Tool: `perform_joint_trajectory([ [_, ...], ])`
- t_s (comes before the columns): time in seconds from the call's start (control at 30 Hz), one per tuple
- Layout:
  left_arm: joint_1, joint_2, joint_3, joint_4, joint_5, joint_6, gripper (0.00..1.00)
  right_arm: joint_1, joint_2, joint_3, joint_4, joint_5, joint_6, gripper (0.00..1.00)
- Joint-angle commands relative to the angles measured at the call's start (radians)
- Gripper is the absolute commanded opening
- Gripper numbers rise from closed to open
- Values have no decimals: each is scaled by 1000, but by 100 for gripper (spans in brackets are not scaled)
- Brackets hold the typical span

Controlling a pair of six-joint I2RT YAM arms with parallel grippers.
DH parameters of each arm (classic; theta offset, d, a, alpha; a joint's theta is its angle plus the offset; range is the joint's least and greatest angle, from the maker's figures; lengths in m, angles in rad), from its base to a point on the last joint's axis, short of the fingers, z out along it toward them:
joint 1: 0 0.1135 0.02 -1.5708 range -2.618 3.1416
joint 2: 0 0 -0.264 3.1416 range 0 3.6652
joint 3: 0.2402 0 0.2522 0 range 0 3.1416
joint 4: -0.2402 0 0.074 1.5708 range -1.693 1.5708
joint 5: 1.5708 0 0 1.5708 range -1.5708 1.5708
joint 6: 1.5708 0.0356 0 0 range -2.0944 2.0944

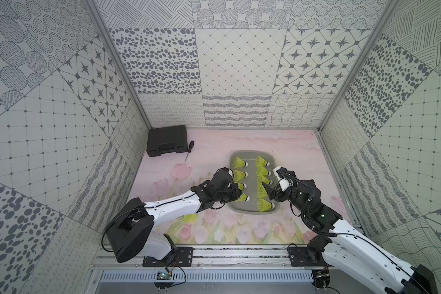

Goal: Put the shuttlecocks into the storage box
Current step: Place the shuttlecock in the storage box.

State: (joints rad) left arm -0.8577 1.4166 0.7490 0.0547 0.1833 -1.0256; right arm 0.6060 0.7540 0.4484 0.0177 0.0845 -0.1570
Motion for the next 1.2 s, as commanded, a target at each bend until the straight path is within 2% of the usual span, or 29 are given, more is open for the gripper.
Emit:
perform_joint_trajectory([
  [0.0, -6, 39, -13, 125, -24, -125, 0, -4, 10, -5, 34, 11, 8, 100],
  [0.27, -4, 99, -27, 172, -30, -147, 0, -6, 19, -2, 33, 11, 10, 100],
  [0.6, -2, 101, -17, 126, -135, -66, 0, -8, 24, -8, 31, 6, 20, 100],
  [0.9, 5, 125, 3, 124, -177, -39, 0, -9, 29, -11, 24, 4, 24, 100],
  [1.17, 32, 161, -8, 214, -142, -24, 0, -9, 35, -7, 23, -5, 30, 100],
])
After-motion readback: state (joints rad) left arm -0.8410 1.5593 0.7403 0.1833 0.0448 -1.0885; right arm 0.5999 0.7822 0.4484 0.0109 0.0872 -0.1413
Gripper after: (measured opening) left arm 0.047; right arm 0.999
